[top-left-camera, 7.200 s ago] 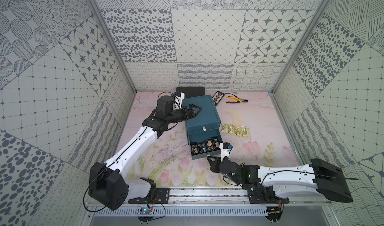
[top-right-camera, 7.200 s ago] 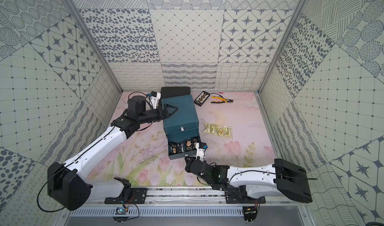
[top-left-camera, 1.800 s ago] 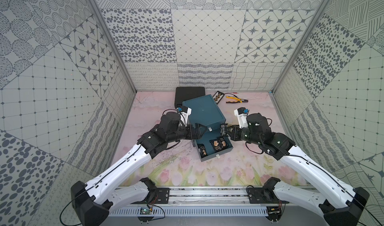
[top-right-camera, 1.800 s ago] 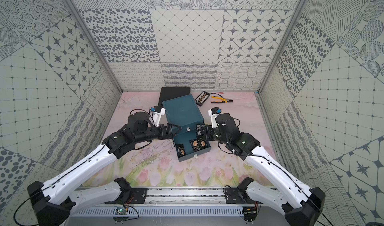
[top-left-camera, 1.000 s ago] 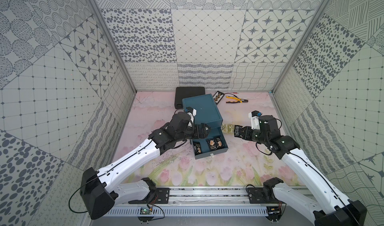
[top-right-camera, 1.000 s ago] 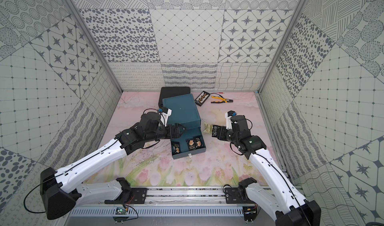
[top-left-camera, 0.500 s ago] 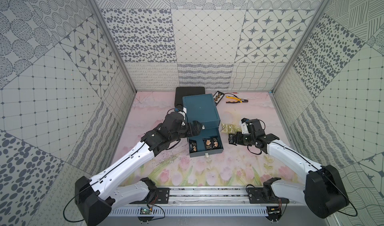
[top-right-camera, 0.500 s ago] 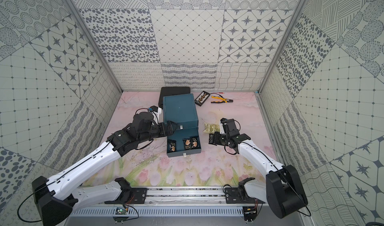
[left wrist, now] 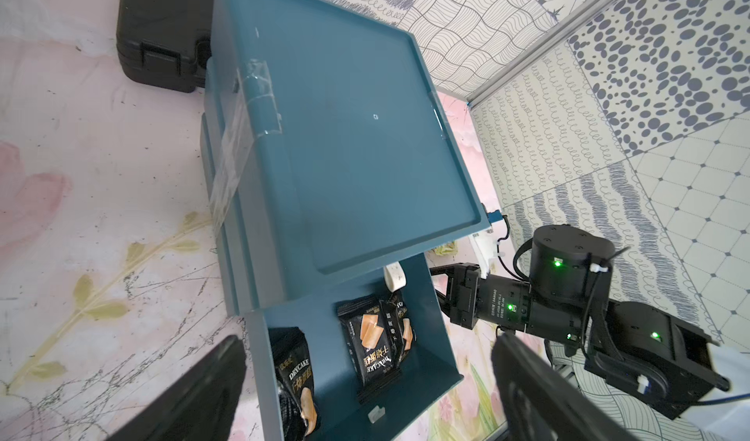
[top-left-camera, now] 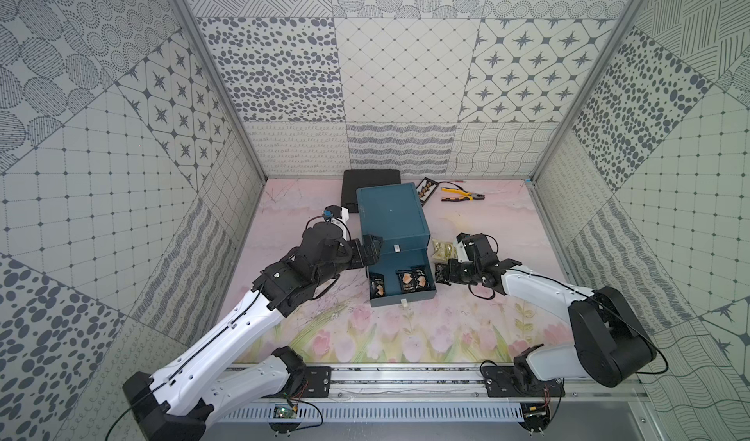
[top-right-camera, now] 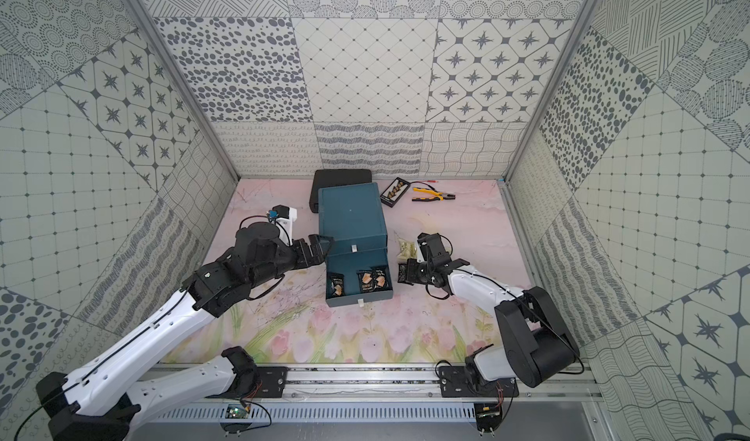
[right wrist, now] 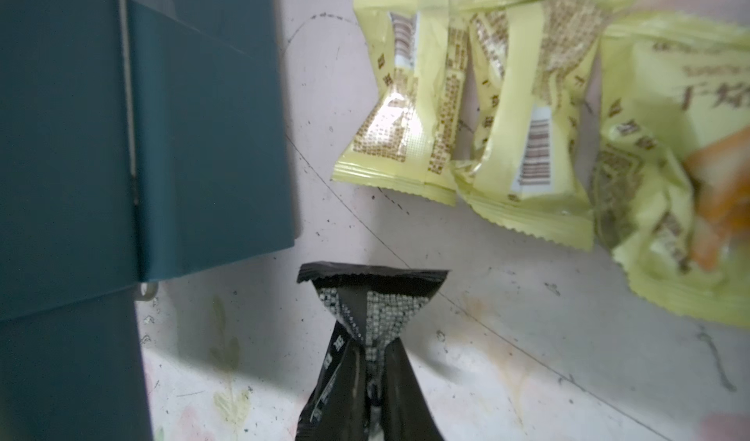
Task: Take the cookies out of the drawer
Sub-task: Place the cookie at the center of the board.
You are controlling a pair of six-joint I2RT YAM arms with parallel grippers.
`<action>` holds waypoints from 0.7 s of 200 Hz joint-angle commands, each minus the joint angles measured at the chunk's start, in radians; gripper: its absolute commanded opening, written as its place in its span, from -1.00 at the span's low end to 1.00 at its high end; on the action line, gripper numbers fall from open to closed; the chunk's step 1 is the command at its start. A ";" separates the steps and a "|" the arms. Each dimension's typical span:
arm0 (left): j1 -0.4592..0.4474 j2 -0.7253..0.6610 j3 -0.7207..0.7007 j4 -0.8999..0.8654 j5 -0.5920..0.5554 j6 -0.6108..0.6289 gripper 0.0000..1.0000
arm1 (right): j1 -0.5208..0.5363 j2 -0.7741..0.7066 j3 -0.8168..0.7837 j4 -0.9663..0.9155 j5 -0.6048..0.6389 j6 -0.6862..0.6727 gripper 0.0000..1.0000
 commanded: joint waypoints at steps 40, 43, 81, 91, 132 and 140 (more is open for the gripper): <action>0.035 -0.023 -0.027 -0.052 -0.030 0.033 0.97 | 0.019 -0.017 -0.009 0.026 0.049 0.008 -0.09; 0.037 -0.020 -0.027 -0.054 -0.029 0.032 0.98 | 0.019 -0.021 -0.008 0.024 0.048 0.009 -0.06; 0.047 -0.041 -0.054 -0.094 -0.040 -0.005 0.97 | 0.022 -0.094 0.039 -0.059 0.064 0.009 0.12; 0.053 -0.067 -0.079 -0.097 -0.046 -0.011 0.98 | 0.027 -0.131 0.060 -0.095 0.087 0.009 0.14; 0.122 -0.136 -0.134 -0.155 0.000 -0.008 0.98 | 0.073 -0.289 0.134 -0.176 0.149 0.030 0.20; 0.132 -0.144 -0.144 -0.159 0.009 -0.004 0.98 | 0.090 -0.309 0.151 -0.192 0.154 0.033 0.21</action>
